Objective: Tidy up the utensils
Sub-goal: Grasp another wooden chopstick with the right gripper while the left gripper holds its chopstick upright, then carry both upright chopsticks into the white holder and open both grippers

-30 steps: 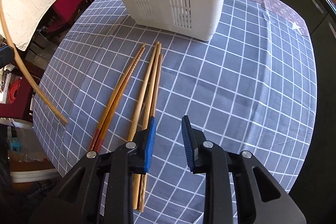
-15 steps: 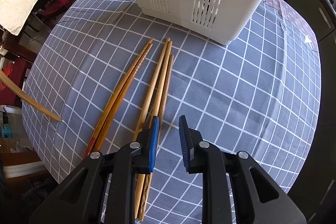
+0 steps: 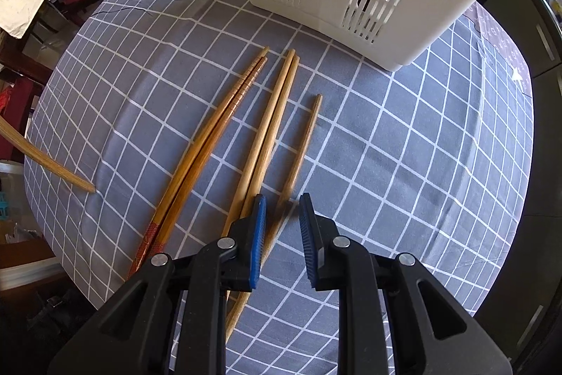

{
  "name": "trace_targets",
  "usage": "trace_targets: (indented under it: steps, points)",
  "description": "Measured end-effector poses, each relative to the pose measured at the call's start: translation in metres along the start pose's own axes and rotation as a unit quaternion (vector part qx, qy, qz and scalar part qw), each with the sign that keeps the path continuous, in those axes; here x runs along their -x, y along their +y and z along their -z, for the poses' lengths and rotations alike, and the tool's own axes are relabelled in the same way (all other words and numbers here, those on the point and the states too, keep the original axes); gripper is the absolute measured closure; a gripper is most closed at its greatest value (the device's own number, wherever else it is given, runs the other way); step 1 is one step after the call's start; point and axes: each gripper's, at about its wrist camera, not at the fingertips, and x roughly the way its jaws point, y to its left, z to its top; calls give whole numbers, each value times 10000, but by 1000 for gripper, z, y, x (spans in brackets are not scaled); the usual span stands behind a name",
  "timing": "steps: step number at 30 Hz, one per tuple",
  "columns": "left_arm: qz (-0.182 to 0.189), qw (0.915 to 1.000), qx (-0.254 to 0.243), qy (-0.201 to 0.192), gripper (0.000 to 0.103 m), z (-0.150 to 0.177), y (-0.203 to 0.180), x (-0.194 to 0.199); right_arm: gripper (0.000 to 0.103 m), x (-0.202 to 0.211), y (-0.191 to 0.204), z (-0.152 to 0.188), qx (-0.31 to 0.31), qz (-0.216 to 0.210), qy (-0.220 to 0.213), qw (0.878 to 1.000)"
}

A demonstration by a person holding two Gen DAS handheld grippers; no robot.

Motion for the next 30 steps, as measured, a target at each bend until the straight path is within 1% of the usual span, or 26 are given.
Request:
trace_targets:
  steps: [1,4,6,8,11,14,19,22,25,30]
  points:
    - [-4,10000,-4,5,96,0,0,0,89,-5,9,-5,3,-5,8,10000]
    - [-15,10000,-13,10,96,0,0,1,94,-8,13,-9,-27,-39,39,10000]
    - [-9,10000,-9,8,96,0,1,1,96,-7,11,-8,-66,-76,26,9999]
    - [-9,10000,-16,6,96,0,1,1,96,-2,4,-3,-98,-114,-74,9999]
    - [-18,10000,-26,1,96,0,1,1,96,18,-7,8,-225,-139,-414,9988]
    - [-21,10000,-32,-2,96,0,1,2,96,50,-11,24,-319,-120,-981,9946]
    - [-32,9999,-99,-19,96,1,-1,3,96,108,-18,60,-501,-71,-1972,9791]
    - [-52,9999,-144,-35,96,1,-3,4,96,135,-24,82,-629,43,-2411,9685]
    - [-50,9998,-178,-53,96,2,-5,5,96,150,-30,97,-746,119,-2656,9611]
    - [-50,9997,-226,-101,96,4,-8,8,96,150,-37,109,-896,84,-2804,9556]
